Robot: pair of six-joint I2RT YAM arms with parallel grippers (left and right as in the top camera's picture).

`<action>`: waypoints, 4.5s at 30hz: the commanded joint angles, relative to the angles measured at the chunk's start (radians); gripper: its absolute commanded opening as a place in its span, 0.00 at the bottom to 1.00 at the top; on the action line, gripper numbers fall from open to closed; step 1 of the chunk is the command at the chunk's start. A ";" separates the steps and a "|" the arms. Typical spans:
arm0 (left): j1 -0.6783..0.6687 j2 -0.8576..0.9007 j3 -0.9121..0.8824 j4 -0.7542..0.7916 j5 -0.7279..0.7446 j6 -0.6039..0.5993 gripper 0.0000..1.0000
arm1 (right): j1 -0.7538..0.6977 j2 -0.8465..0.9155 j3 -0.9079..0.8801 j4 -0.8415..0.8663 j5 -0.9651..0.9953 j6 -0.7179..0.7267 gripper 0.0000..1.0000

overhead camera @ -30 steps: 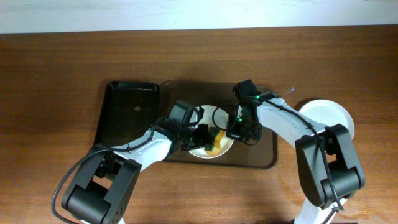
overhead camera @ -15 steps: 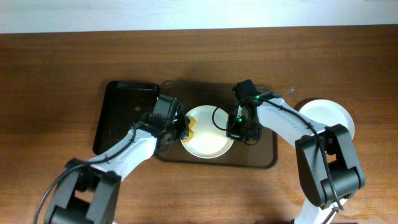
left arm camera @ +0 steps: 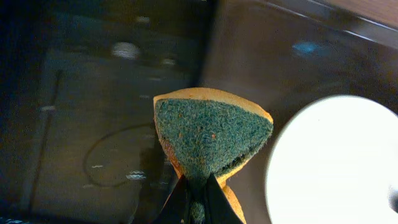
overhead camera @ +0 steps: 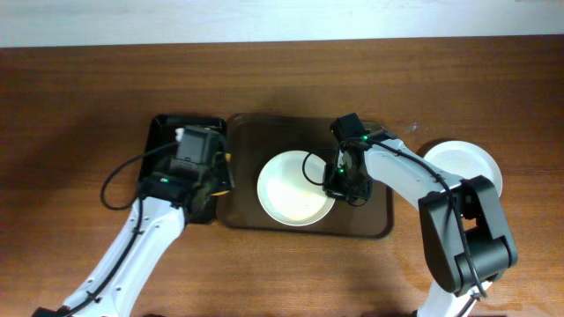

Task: Clean dirty plates on tray and stack at the side
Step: 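Scrub the last plate with the sponge in the left gripper, then carry the last plate with the right gripper onto the side stack, then lower the sponge into the black tray with the left gripper and release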

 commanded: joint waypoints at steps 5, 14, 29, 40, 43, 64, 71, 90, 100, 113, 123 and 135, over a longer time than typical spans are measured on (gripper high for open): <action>0.070 -0.003 -0.003 -0.043 -0.094 0.014 0.00 | 0.002 0.030 -0.012 0.086 0.042 0.005 0.09; 0.070 0.049 -0.003 -0.066 -0.139 0.013 0.00 | -0.019 -0.185 0.055 0.069 0.253 -0.181 0.04; 0.070 0.049 -0.003 -0.066 -0.171 0.013 0.00 | -0.019 -0.326 0.059 -0.225 0.673 -0.157 0.04; 0.070 0.049 -0.003 -0.076 -0.169 0.013 0.00 | -0.041 -0.326 0.068 -0.316 0.529 -0.115 0.04; 0.070 0.049 -0.003 -0.081 -0.168 0.013 0.00 | -0.079 -0.326 0.117 -0.277 0.518 -0.116 0.04; 0.070 0.049 -0.003 -0.043 -0.169 0.042 0.00 | 0.205 -0.320 0.243 -0.320 1.201 -0.119 0.04; 0.070 0.051 -0.003 0.007 -0.169 0.114 0.00 | 0.310 -0.320 0.243 -0.278 1.351 -0.119 0.04; 0.183 0.062 -0.003 0.076 0.007 0.316 0.00 | -0.728 -0.318 0.200 -0.272 0.200 -0.233 0.04; 0.220 0.179 -0.003 0.158 0.109 0.431 0.00 | -0.902 -0.239 0.189 -0.251 0.248 -0.259 0.04; 0.220 0.199 -0.003 0.240 0.280 0.584 0.00 | -0.832 -0.217 0.188 -0.395 -0.057 -0.467 0.33; 0.386 0.409 -0.002 0.238 0.226 0.489 0.00 | -0.678 -0.217 0.188 -0.392 -0.044 -0.517 0.33; 0.306 0.332 0.019 0.134 0.302 0.083 0.00 | -0.678 -0.217 0.188 -0.392 -0.041 -0.518 0.32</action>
